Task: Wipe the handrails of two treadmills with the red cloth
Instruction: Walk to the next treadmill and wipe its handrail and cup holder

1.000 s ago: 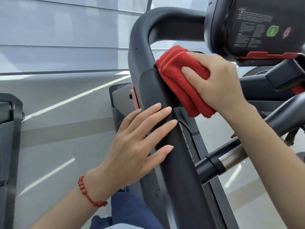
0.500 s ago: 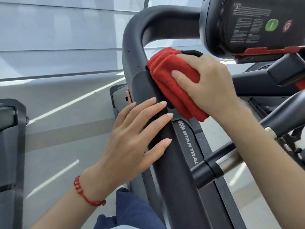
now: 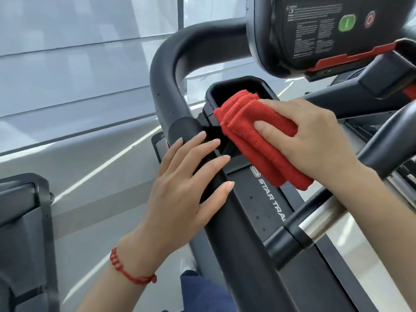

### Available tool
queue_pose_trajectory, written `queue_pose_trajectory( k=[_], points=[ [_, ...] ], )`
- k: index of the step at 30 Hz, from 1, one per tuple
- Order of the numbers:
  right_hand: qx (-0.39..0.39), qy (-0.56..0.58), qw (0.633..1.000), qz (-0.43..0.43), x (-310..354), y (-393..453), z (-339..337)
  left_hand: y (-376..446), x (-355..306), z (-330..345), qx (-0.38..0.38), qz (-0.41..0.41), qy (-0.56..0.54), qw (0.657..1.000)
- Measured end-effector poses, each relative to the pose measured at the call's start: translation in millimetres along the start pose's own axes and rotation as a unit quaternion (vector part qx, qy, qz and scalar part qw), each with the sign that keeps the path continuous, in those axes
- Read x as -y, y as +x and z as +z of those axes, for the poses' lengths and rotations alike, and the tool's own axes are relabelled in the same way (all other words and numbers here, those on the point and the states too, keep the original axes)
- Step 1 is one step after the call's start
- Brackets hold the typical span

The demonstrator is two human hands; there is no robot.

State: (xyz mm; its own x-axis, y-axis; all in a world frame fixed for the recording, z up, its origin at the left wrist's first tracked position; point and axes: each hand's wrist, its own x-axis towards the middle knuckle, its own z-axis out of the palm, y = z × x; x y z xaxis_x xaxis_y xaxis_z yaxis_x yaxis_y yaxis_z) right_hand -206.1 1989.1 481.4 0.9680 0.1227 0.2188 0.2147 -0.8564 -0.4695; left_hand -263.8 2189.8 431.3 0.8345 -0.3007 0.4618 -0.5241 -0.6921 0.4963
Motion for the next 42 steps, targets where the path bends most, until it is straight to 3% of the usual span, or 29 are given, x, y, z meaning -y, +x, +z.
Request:
queue_pose_trajectory(
  k=[8, 22, 31, 36, 42],
  points=[
    [-0.039, -0.02, 0.998, 0.046, -14.1, 4.0, -3.6, 6.3, 6.6, 2.5, 0.012, -0.004, -0.007, 1.0],
    [0.004, -0.043, 0.999, 0.006, -27.1, 15.2, -13.1, 14.7, 7.7, 1.6, 0.029, -0.025, -0.014, 0.999],
    [0.004, -0.08, 0.997, -0.01, -32.1, 40.5, -18.2, 9.5, 12.3, 1.1, 0.004, -0.086, -0.024, 0.996],
    [0.017, -0.126, 0.992, -0.027, -30.4, 58.1, -13.0, 8.0, 12.4, 1.9, 0.003, -0.087, -0.015, 0.996],
    [0.009, -0.105, 0.994, -0.015, -34.9, 38.4, -13.8, 7.6, 15.0, 2.9, 0.0, -0.077, -0.016, 0.997]
  ],
)
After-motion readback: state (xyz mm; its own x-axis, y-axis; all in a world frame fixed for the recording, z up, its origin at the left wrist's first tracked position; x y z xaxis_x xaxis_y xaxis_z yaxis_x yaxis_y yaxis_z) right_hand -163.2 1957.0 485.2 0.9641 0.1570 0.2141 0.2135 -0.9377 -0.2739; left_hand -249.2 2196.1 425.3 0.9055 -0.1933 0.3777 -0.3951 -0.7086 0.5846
